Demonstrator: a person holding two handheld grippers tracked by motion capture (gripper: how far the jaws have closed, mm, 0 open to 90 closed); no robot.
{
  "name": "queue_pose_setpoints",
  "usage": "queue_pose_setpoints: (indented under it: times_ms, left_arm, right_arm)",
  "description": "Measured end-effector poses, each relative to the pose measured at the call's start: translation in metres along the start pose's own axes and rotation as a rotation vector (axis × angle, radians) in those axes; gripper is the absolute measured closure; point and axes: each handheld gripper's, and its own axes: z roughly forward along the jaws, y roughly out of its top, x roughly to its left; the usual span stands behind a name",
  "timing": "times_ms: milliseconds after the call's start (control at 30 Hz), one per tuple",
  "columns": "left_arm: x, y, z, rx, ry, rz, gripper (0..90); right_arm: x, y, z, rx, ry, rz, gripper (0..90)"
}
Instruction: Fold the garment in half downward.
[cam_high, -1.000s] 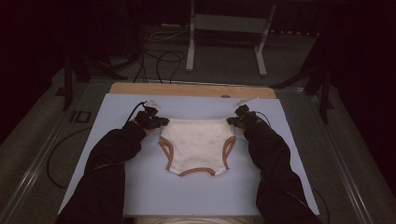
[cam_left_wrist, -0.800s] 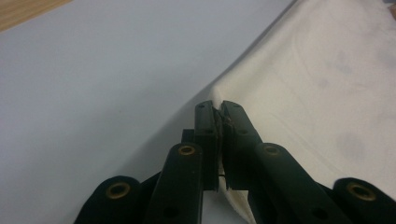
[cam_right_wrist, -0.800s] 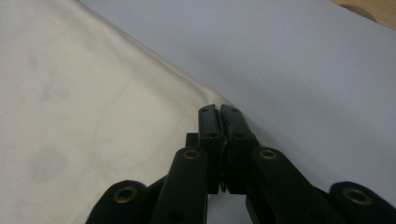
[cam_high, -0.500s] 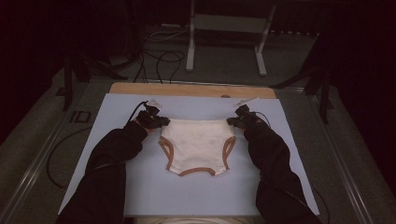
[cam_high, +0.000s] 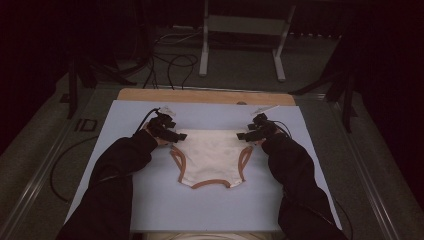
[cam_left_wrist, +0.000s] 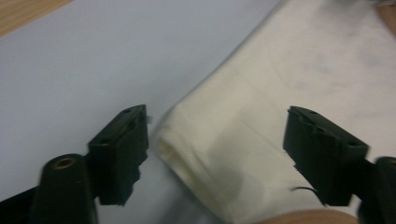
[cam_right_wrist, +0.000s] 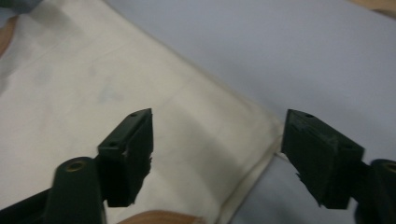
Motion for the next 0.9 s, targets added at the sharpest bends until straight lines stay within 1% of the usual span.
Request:
queue_pose_setpoints:
  times_ms: [33,100,167,200,233,267,300,367,400,433,467,500,533,567,633,667,700,733,767,800,833,900]
  left_arm:
    - [-0.001,0.000,-0.002,0.003,-0.003,0.007,13.4]
    - [-0.004,0.001,-0.005,-0.005,-0.019,0.021,12.5]
    - [-0.007,0.002,-0.008,-0.008,-0.030,0.033,7.8]
    - [-0.007,0.002,-0.008,-0.008,-0.030,0.033,6.8]
    - [-0.012,0.003,-0.012,-0.016,-0.032,0.060,5.8]
    - [-0.012,0.003,-0.012,-0.016,-0.032,0.060,4.8]
    - [-0.017,0.003,-0.015,-0.026,-0.052,0.074,3.1]
    - [-0.022,0.003,-0.018,-0.028,-0.061,0.089,0.9]
    - [-0.025,0.002,-0.020,-0.032,-0.071,0.095,0.8]
    - [-0.027,0.002,-0.022,-0.033,-0.070,0.104,0.8]
    - [-0.027,0.002,-0.022,-0.033,-0.070,0.104,0.5]
    - [-0.032,0.000,-0.026,-0.049,-0.080,0.117,0.5]
    - [-0.032,0.000,-0.026,-0.049,-0.080,0.117,0.3]
    - [-0.037,0.000,-0.031,-0.060,-0.079,0.130,0.3]
    - [-0.042,0.000,-0.036,-0.069,-0.097,0.137,0.2]
    - [-0.046,0.000,-0.038,-0.068,-0.105,0.147,0.2]
    - [-0.049,0.000,-0.041,-0.072,-0.107,0.158,0.2]
    - [-0.049,0.000,-0.041,-0.072,-0.107,0.158,0.1]
    - [-0.055,0.000,-0.045,-0.077,-0.114,0.172,0.1]
    - [-0.055,0.000,-0.045,-0.077,-0.114,0.172,0.1]
    - [-0.061,0.000,-0.049,-0.088,-0.109,0.181,0.1]
    - [-0.066,-0.001,-0.053,-0.099,-0.110,0.187,0.1]
  right_arm:
    - [0.002,-0.001,0.000,0.005,0.006,-0.001,22.4]
    - [0.004,-0.002,0.000,0.004,0.014,0.002,17.0]
    - [0.007,-0.003,-0.001,-0.003,0.031,0.002,13.1]
    - [0.007,-0.003,-0.001,-0.003,0.031,0.002,13.1]
    - [0.009,-0.004,-0.003,-0.014,0.031,0.015,13.1]
    - [0.009,-0.004,-0.004,-0.024,0.036,0.022,12.8]
    - [0.010,-0.005,-0.005,-0.030,0.044,0.017,11.9]
    - [0.012,-0.005,-0.007,-0.031,0.054,0.019,11.6]
    - [0.012,-0.005,-0.008,-0.030,0.062,0.016,11.1]
    - [0.014,-0.005,-0.009,-0.033,0.070,0.013,10.3]
    - [0.015,-0.004,-0.010,-0.034,0.071,0.005,10.2]
    - [0.016,-0.004,-0.011,-0.031,0.076,0.001,10.2]
    - [0.016,-0.004,-0.011,-0.031,0.076,0.001,10.2]
    - [0.018,-0.003,-0.013,-0.035,0.074,-0.011,10.0]
    - [0.020,-0.001,-0.015,-0.045,0.069,-0.020,10.0]
    - [0.020,0.000,-0.016,-0.053,0.065,-0.021,10.0]
    - [0.021,0.001,-0.017,-0.062,0.066,-0.023,9.9]
    - [0.021,0.001,-0.017,-0.062,0.066,-0.023,9.9]
    - [0.023,0.005,-0.019,-0.066,0.071,-0.033,10.0]
    - [0.025,0.007,-0.019,-0.065,0.070,-0.041,10.0]
    - [0.027,0.009,-0.019,-0.062,0.068,-0.051,10.0]
    - [0.030,0.013,-0.019,-0.063,0.068,-0.068,10.0]
